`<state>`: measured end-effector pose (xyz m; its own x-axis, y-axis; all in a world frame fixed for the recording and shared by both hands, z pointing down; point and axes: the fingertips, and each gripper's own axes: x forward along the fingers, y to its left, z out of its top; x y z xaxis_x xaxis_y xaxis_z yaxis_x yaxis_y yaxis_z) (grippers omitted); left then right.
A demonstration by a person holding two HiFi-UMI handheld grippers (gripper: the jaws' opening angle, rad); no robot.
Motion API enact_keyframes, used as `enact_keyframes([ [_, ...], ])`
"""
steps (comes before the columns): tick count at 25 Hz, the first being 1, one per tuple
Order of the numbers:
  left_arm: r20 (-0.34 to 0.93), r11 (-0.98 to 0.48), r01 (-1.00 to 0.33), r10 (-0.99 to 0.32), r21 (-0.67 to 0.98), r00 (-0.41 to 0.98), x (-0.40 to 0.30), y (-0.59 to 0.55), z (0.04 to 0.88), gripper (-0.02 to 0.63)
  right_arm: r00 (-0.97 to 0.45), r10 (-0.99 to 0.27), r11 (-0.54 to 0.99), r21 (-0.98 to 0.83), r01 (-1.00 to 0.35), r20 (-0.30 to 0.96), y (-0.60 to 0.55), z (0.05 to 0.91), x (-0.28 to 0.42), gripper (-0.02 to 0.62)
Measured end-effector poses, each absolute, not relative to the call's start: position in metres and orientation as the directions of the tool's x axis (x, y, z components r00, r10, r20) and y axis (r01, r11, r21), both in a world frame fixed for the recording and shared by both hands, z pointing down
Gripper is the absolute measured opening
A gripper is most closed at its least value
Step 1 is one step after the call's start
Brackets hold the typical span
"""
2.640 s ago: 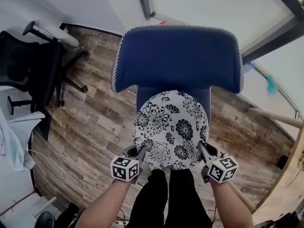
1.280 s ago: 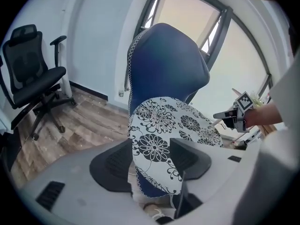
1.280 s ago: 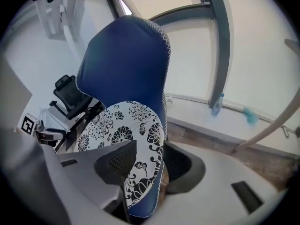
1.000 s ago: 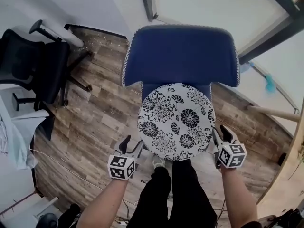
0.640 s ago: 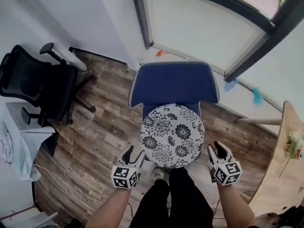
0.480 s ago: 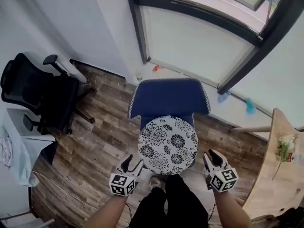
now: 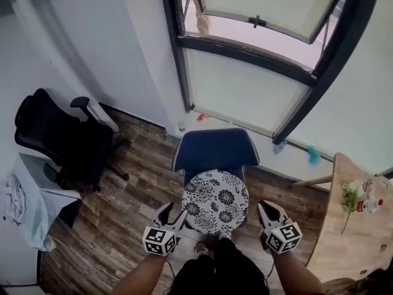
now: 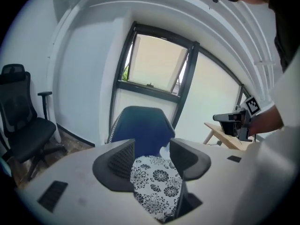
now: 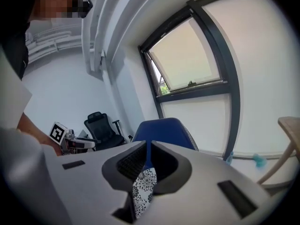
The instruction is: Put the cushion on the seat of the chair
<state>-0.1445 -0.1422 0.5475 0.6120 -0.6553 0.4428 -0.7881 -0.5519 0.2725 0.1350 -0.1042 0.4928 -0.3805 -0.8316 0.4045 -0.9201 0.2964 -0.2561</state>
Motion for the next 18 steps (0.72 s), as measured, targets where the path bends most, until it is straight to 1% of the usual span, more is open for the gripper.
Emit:
enact_keyframes([
  [3, 0.406, -0.560, -0.788, -0.677, 0.256, 0.613, -0.140, -0.148, 0.520, 0.227, -0.383, -0.847, 0.307, -0.248, -0.919, 0.369, -0.107, 0.466, 0.137, 0.044],
  [7, 0.376, -0.606, -0.769, -0.678, 0.200, 0.632, -0.130, -0.149, 0.492, 0.225, -0.382, -0.864, 0.316, -0.237, -0.919, 0.327, -0.113, 0.437, 0.144, 0.041],
  [10, 0.365, -0.597, -0.775, -0.688, 0.207, 0.627, -0.128, -0.144, 0.477, 0.218, -0.395, -0.869, 0.331, -0.245, -0.911, 0.297, -0.113, 0.422, 0.148, 0.040],
  [13, 0.339, -0.588, -0.778, -0.701, 0.222, 0.627, -0.130, -0.139, 0.459, 0.186, -0.414, -0.870, 0.354, -0.244, -0.903, 0.269, -0.110, 0.407, 0.147, 0.038],
  [17, 0.283, -0.597, -0.775, -0.722, 0.205, 0.631, -0.132, -0.141, 0.430, 0.146, -0.428, -0.870, 0.379, -0.225, -0.898, 0.243, -0.112, 0.388, 0.145, 0.034],
  [18, 0.271, -0.596, -0.778, -0.729, 0.198, 0.628, -0.131, -0.144, 0.424, 0.128, -0.428, -0.872, 0.382, -0.218, -0.898, 0.237, -0.114, 0.384, 0.146, 0.032],
])
